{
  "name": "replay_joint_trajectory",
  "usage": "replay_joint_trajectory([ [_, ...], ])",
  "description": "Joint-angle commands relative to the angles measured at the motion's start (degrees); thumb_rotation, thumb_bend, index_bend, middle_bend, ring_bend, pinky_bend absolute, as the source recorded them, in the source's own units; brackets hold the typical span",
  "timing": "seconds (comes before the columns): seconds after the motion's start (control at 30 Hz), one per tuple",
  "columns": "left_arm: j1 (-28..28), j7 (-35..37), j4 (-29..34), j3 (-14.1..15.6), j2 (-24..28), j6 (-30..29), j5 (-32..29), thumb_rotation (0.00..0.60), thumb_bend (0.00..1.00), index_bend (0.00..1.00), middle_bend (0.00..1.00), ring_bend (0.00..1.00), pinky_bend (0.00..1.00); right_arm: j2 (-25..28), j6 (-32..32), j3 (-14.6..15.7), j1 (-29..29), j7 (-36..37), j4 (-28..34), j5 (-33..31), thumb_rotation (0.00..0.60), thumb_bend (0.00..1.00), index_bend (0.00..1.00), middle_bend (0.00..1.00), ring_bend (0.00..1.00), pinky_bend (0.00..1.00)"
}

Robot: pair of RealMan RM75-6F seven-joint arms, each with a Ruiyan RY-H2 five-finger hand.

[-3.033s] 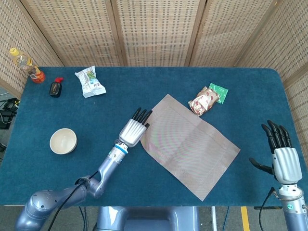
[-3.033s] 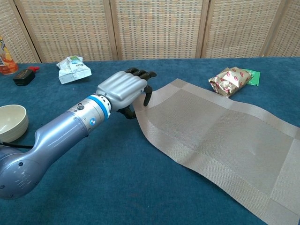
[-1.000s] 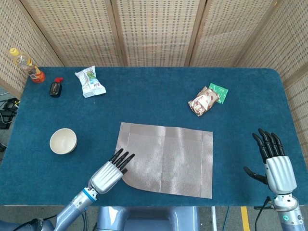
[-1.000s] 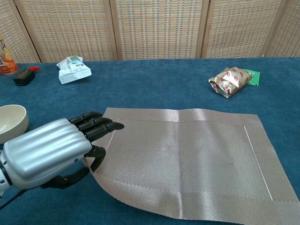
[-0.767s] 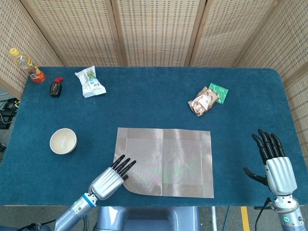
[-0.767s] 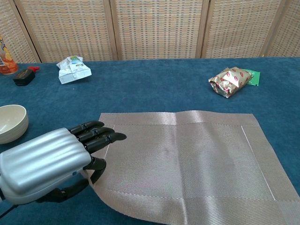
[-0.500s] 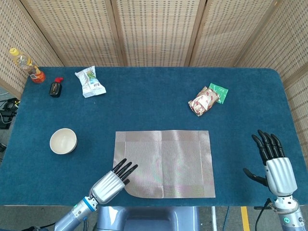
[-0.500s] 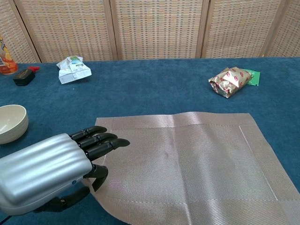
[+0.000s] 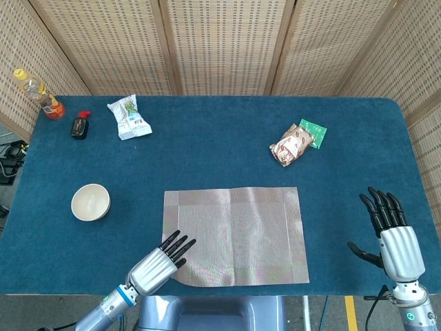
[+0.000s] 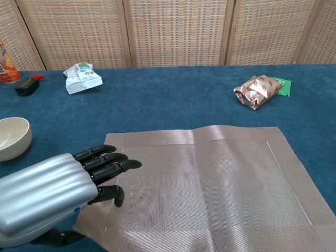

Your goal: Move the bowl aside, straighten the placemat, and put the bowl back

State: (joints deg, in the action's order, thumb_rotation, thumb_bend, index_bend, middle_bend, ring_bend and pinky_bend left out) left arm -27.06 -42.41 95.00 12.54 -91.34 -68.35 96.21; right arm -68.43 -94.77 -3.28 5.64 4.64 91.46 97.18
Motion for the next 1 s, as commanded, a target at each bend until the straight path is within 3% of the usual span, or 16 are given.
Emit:
replay_joint_trajectory([
  [0.03, 0.56, 0.94, 0.37, 0.17, 1.12, -0.48, 0.52, 0.600, 0.18, 0.12, 0.00, 0.00, 0.00, -0.07, -0.24, 0.03, -0.09, -0.11, -0.02, 0.22, 0.600, 0.21, 0.03, 0.00, 0.00, 0.00],
  [0.23, 2.63, 3.99, 2.38, 1.46, 4.30, -3.25, 2.44, 0.600, 0.18, 0.08, 0.00, 0.00, 0.00, -0.11, -0.25, 0.22, -0.17, -0.52, 0.07, 0.60, 0.600, 0.21, 0.03, 0.00, 0.00, 0.00],
  [0.43, 5.79, 7.28, 4.29, 2.64, 9.31, -10.30, 5.93, 0.600, 0.18, 0.07, 0.00, 0.00, 0.00, -0.14, -0.31, 0.74, -0.40, -1.57, 0.40, 1.35, 0.600, 0.21, 0.03, 0.00, 0.00, 0.00],
  [0.6, 7.85, 12.92, 4.05, 0.18, 13.65, -15.86, 5.18, 0.600, 0.18, 0.07, 0.00, 0.00, 0.00, -0.28, -0.26, 1.28, -0.56, -2.83, 0.86, 2.24, 0.600, 0.21, 0.03, 0.00, 0.00, 0.00],
  [0.73, 9.41, 17.52, 1.82, -2.85, 16.12, -18.64, 0.93, 0.600, 0.18, 0.12, 0.00, 0.00, 0.00, -0.61, -0.23, 1.76, -0.61, -3.87, 1.02, 3.21, 0.600, 0.21, 0.03, 0.00, 0.00, 0.00],
  [1.0, 11.34, 25.76, -7.27, -6.77, 16.59, -18.99, -5.19, 0.600, 0.18, 0.25, 0.00, 0.00, 0.00, -1.21, 0.13, 2.85, -0.71, -5.59, 1.36, 4.97, 0.600, 0.21, 0.03, 0.00, 0.00, 0.00],
])
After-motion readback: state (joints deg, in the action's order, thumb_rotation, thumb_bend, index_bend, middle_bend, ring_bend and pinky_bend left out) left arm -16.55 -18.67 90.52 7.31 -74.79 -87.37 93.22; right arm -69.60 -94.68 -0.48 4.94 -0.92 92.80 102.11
